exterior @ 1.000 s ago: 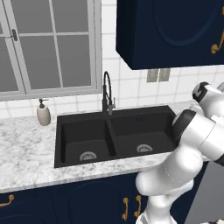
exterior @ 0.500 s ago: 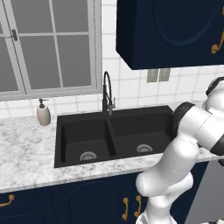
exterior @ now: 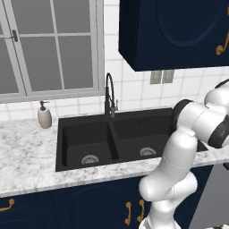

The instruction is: Pick the corn from the sink and place it in the bowl. Then pick the bowl and place it in the microwave. Then close the microwave door and press the start button.

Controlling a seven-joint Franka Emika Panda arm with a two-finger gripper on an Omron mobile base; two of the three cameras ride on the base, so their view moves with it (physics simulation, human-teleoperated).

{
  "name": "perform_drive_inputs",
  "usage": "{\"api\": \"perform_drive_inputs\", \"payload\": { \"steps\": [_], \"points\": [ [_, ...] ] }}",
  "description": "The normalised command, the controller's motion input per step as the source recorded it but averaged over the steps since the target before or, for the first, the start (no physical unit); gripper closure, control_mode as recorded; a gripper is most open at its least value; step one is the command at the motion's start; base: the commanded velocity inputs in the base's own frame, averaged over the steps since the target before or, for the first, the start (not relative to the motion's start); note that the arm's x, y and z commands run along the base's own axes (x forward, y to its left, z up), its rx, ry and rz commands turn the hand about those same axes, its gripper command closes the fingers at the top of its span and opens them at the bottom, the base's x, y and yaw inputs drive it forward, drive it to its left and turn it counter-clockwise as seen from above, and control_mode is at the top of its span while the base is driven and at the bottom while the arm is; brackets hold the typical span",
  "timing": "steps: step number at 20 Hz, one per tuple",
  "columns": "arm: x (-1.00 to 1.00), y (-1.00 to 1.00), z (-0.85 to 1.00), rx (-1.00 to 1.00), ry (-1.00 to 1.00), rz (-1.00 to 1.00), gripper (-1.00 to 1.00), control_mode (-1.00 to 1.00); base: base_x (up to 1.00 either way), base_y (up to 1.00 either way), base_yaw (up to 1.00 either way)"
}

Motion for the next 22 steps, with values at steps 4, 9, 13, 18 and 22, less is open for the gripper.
{"api": "perform_drive_inputs", "payload": {
  "steps": [4, 9, 13, 18, 22],
  "points": [
    [0.20, -0.35, 0.09, 0.00, -0.05, -0.21, 1.00, -1.00, 0.00, 0.00, 0.00],
    [0.24, -0.43, -0.10, 0.00, 0.00, -0.20, 1.00, -1.00, 0.00, 0.00, 0.00],
    [0.06, -0.34, -0.36, 0.00, 0.00, -0.16, 1.00, -1.00, 0.00, 0.00, 0.00],
    [0.00, 0.00, -0.46, 0.00, 0.02, -0.02, 1.00, -1.00, 0.00, 0.00, 0.00],
    [0.12, 0.24, -0.50, 0.00, 0.09, 0.00, 1.00, -1.00, 0.00, 0.00, 0.00]
  ]
}}
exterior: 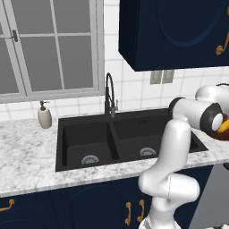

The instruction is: Pick the corn from the sink and place it in the bowl. Then pick the bowl and place it in the microwave. Then close the microwave door and press the start button.

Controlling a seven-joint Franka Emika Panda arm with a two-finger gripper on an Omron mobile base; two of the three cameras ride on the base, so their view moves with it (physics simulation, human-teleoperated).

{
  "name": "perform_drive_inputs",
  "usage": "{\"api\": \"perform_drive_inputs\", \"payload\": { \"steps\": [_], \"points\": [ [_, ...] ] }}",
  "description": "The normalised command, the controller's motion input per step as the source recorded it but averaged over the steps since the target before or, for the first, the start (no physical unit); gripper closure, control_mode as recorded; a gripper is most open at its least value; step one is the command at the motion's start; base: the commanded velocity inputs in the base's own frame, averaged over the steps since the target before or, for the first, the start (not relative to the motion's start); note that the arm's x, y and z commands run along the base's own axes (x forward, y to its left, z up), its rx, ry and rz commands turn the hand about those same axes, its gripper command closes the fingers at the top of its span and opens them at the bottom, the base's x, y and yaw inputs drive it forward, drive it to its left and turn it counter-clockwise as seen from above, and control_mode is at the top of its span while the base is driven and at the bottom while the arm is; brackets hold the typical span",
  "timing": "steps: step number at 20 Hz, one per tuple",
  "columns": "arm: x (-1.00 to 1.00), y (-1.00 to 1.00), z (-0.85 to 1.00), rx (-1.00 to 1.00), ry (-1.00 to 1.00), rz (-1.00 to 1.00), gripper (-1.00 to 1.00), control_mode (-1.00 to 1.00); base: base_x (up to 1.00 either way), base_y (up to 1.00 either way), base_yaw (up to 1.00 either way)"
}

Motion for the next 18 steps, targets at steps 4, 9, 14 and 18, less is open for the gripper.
{"api": "perform_drive_inputs", "payload": {
  "steps": [4, 9, 14, 18],
  "points": [
    [0.19, 0.40, -0.27, 0.00, 0.10, 0.00, 1.00, -1.00, 0.00, 0.00, 0.00],
    [0.23, -0.19, 0.59, 0.00, 0.06, 0.00, 1.00, -1.00, 0.00, 0.00, 0.00],
    [0.41, -0.36, 0.31, 0.00, 0.02, -0.02, 1.00, -1.00, 0.00, 0.00, 0.00],
    [0.29, -0.35, 0.00, 0.00, 0.00, -0.06, 1.00, -1.00, 0.00, 0.00, 0.00]
  ]
}}
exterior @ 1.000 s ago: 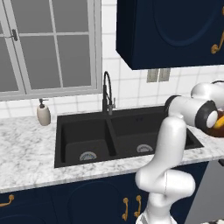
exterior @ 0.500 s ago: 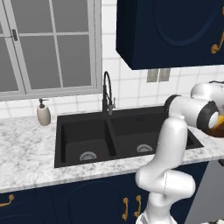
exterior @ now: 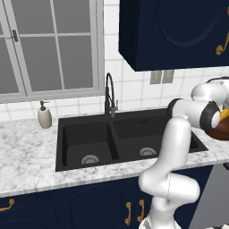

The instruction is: Pick the corn from the sink and place it in the bowl. Then pick the bowl and place it in the microwave. Then close the microwave door and press the start button.

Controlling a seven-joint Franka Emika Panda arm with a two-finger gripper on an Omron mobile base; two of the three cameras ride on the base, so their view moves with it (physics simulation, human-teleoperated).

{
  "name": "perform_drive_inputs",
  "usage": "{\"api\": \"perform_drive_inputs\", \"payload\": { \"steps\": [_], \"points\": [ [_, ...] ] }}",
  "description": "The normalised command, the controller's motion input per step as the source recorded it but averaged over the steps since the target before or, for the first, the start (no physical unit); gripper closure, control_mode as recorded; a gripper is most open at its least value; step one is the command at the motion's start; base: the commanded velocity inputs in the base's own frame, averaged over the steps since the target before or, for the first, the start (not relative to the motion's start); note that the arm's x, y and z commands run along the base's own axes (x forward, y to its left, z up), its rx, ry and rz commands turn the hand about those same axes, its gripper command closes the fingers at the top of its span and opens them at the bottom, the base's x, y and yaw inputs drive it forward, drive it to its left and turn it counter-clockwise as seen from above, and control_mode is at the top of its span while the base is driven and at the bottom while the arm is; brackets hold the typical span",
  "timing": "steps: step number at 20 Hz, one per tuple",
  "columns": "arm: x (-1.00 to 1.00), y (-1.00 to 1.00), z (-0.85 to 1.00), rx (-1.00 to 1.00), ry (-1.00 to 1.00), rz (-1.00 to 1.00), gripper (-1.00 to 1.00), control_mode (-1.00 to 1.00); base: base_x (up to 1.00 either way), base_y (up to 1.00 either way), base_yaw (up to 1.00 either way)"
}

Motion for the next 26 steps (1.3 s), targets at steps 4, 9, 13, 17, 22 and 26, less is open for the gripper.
{"api": "perform_drive_inputs", "payload": {
  "steps": [4, 9, 13, 17, 22, 26],
  "points": [
    [0.05, -0.43, -0.31, 0.01, 0.00, -0.05, 1.00, -1.00, 0.00, 0.00, 0.00],
    [0.00, -0.10, -0.61, 0.00, 0.00, -0.04, 1.00, -1.00, 0.00, 0.00, 0.00],
    [0.00, 0.25, -0.44, 0.00, 0.00, -0.03, -1.00, -1.00, 0.00, 0.00, 0.00],
    [0.00, 0.39, -0.18, 0.00, 0.00, -0.07, -1.00, -1.00, 0.00, 0.00, 0.00],
    [0.00, 0.12, 0.01, 0.00, 0.00, -0.06, -1.00, -1.00, 0.00, 0.00, 0.00],
    [-0.24, 0.05, 0.47, 0.00, 0.00, -0.05, -1.00, -1.00, 0.00, 0.00, 0.00]
  ]
}}
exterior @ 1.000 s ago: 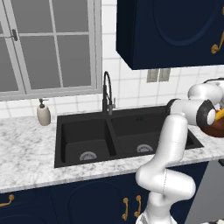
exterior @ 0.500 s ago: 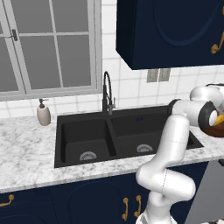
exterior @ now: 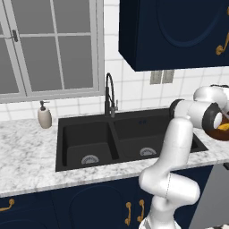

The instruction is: Pick the corn from the sink and place it in the bowl. Then pick the bowl and place it in the microwave. Then close the microwave door and press the start button.

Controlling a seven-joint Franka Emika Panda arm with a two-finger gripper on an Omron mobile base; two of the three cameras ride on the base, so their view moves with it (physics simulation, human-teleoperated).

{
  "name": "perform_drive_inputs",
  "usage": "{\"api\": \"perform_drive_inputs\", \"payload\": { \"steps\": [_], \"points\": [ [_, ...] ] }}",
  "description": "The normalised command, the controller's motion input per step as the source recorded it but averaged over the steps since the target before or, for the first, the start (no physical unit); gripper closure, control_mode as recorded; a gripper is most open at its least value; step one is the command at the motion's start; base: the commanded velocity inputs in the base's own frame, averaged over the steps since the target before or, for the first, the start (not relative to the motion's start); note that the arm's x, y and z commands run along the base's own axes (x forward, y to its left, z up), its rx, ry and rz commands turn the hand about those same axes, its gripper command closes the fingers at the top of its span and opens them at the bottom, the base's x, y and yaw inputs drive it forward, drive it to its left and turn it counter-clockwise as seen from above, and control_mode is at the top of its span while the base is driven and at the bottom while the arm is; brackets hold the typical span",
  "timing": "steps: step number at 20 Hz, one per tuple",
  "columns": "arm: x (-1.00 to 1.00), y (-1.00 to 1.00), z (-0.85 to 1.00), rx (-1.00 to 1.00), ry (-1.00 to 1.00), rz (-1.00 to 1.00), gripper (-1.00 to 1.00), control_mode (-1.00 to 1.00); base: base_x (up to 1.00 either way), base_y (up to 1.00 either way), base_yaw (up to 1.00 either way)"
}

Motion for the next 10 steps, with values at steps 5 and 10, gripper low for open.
{"api": "perform_drive_inputs", "payload": {
  "steps": [5, 10],
  "points": [
    [-0.66, 0.19, 0.87, 0.00, -0.01, 0.00, -1.00, -1.00, 0.00, 0.00, 0.00],
    [-0.90, 0.15, 0.28, 0.04, 0.00, -0.02, -1.00, -1.00, 0.00, 0.00, 0.00]
  ]
}}
